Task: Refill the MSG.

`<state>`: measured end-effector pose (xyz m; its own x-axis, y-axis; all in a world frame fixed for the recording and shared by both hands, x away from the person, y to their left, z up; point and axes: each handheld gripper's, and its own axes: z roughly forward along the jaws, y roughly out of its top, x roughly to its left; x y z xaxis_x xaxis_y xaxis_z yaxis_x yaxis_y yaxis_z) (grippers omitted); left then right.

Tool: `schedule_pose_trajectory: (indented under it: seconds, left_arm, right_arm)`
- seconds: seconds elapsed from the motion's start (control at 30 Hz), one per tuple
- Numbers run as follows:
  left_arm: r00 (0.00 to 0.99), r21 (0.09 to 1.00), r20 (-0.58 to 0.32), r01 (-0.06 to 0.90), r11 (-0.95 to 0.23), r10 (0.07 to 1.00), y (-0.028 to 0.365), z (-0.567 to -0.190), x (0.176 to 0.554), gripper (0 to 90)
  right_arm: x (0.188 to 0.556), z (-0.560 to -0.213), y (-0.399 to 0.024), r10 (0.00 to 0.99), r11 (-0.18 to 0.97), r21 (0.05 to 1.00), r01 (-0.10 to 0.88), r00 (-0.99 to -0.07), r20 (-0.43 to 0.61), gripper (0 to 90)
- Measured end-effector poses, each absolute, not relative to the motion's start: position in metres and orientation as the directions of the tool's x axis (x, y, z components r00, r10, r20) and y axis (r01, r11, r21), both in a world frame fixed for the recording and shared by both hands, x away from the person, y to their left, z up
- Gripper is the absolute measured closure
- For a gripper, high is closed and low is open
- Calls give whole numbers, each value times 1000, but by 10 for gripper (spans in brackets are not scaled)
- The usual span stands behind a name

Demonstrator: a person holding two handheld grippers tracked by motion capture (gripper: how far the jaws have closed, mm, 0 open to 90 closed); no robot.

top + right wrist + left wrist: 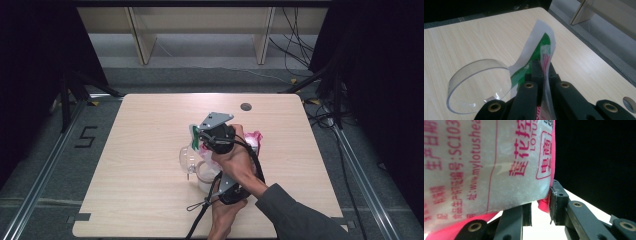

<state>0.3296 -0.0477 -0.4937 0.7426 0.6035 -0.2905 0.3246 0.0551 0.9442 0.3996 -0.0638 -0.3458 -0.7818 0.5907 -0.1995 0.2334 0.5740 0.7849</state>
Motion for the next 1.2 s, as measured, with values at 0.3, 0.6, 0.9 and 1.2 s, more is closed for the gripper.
schedule_pose_trajectory:
  seconds: [0.3,0.6,0.9,1.2]
  left_arm:
    - [746,945,-293,322,61,599,-49,-493,329,741]
    - [749,947,-287,316,59,597,-49,-492,328,741]
    - [756,952,-267,302,44,598,-50,-492,327,740]
    - [755,952,-269,303,46,598,-50,-493,328,740]
  right_arm:
    - [400,-345,-65,589,570,791,224,-782,-203,900]
    - [399,-345,-65,597,563,791,238,-780,-190,900]
    - [400,-344,-68,593,564,792,233,-782,-192,900]
    - [400,-344,-67,584,572,781,250,-793,-175,900]
